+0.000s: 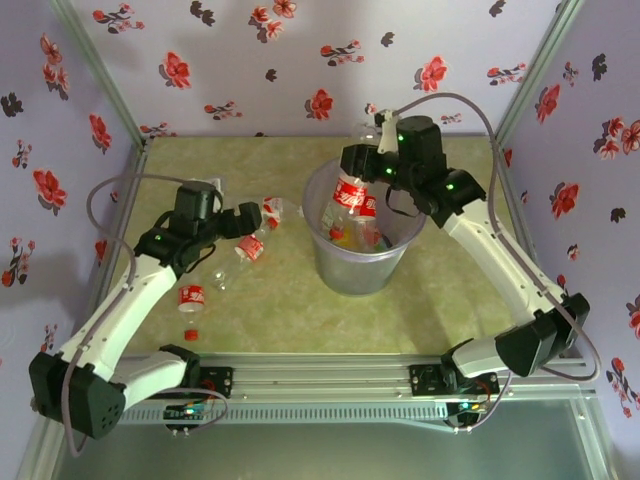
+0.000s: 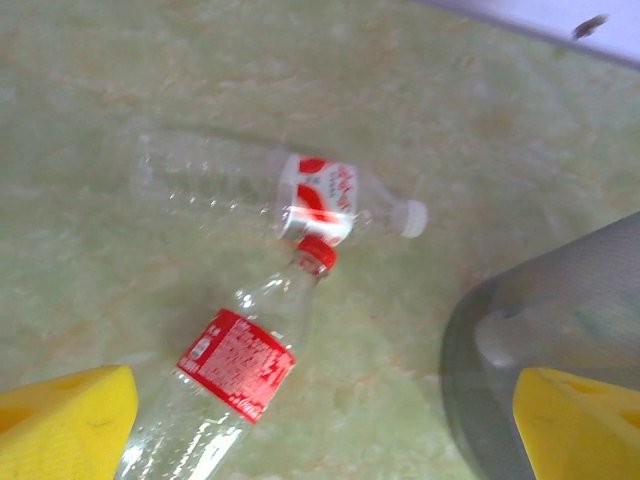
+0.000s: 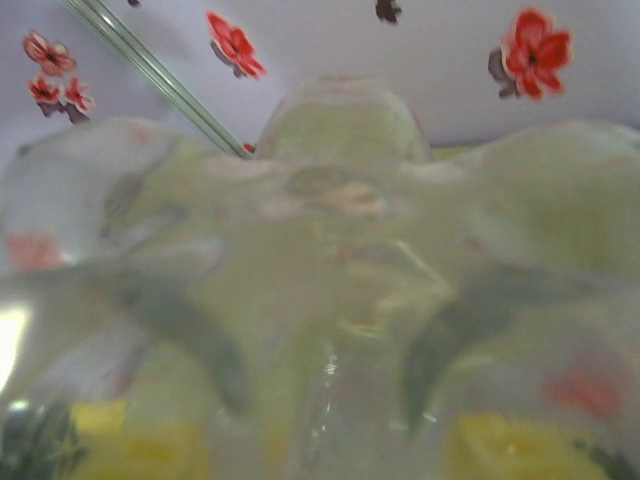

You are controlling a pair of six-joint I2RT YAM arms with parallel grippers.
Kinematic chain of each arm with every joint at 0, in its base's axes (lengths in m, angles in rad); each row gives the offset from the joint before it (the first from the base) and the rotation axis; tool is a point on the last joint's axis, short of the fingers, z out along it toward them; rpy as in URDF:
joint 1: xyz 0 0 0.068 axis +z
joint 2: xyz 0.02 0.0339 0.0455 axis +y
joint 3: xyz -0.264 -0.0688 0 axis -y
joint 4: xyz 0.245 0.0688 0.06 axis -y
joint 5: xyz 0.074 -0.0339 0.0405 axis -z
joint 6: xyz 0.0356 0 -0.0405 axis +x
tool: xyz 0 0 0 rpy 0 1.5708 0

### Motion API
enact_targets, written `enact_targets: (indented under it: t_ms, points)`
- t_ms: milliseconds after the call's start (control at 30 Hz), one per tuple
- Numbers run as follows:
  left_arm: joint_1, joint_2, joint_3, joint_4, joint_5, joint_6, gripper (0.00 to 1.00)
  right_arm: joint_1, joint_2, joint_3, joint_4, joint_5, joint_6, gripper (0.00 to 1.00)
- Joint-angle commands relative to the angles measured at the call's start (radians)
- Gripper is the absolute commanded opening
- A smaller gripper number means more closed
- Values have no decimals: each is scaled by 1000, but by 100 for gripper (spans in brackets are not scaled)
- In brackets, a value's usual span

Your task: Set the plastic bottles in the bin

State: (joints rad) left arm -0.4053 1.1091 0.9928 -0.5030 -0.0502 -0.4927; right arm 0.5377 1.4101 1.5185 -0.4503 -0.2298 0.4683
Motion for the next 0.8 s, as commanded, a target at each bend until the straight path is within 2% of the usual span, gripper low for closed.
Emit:
enact_targets:
  t_ms: [0, 233, 367, 500, 633, 767]
  points:
    - [9, 33, -28, -14, -61, -5, 97, 32, 8, -14, -29, -27, 34, 40]
    - [16, 112, -34, -8, -112, 16, 97, 61, 80, -16, -217, 33, 41, 45]
    - [17, 151, -33, 17, -109, 16, 97, 76, 99, -61, -198, 23, 68, 48]
    - [16, 179, -22, 36, -103, 21, 97, 82, 103, -48, -198, -3, 63, 65]
    - [18, 195, -10, 40, -103, 33, 97, 75, 71, 31, -256, 28, -2, 78]
    - [19, 198, -11, 43, -103, 37, 97, 68, 50, 127, -362, 129, -85, 80]
